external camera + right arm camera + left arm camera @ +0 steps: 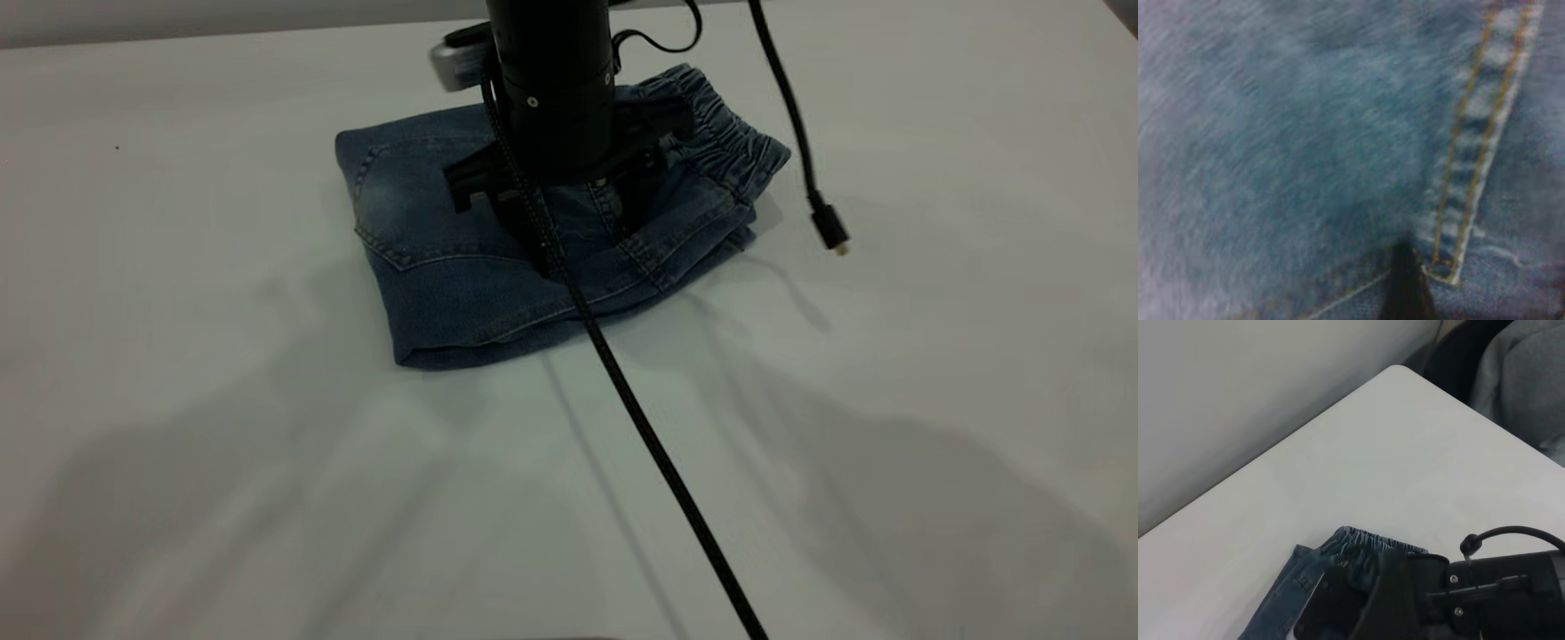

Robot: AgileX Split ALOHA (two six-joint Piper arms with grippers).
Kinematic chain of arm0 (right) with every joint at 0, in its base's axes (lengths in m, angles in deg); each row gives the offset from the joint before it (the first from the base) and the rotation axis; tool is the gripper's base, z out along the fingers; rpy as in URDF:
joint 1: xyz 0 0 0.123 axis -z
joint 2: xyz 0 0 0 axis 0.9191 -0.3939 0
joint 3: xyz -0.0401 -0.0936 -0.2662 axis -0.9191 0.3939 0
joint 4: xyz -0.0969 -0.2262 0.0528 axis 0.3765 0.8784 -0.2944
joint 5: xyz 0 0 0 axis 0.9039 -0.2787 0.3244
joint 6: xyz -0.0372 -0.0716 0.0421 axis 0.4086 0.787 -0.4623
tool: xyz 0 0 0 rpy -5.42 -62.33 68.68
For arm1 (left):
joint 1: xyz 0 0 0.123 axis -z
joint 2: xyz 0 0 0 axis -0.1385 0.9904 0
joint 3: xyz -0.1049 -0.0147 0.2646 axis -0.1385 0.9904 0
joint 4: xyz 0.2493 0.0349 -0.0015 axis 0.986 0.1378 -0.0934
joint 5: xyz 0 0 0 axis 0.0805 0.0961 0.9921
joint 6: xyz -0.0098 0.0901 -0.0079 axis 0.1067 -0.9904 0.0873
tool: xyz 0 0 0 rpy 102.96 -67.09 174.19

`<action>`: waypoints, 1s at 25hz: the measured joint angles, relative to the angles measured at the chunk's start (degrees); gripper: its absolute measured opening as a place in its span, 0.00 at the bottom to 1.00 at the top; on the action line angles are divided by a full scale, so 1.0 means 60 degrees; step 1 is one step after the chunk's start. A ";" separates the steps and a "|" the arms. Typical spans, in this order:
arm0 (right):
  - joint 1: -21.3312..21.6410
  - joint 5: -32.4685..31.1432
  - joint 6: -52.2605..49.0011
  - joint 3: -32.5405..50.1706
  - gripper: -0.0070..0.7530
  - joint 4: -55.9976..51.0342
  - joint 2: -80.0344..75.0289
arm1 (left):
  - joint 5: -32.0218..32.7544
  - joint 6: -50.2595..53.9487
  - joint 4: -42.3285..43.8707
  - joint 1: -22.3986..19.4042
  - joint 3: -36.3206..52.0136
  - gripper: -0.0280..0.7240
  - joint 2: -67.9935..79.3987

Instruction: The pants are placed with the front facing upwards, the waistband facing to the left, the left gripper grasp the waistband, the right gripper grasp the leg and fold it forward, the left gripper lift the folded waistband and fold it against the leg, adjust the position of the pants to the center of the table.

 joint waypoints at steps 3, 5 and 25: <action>0.0021 -0.0174 -0.1404 0.0000 0.59 -0.0007 0.0000 | 0.0064 0.0000 0.0000 0.0000 0.0000 0.81 0.0000; 0.0103 -0.0241 -0.2136 0.0000 0.59 -0.0104 0.0000 | 0.0094 0.0000 0.0000 0.0000 0.0000 0.81 0.0000; 0.1051 -0.0428 -0.3342 0.0012 0.59 -0.1531 0.0049 | 0.0194 0.0004 0.0000 0.0000 0.0000 0.82 0.0000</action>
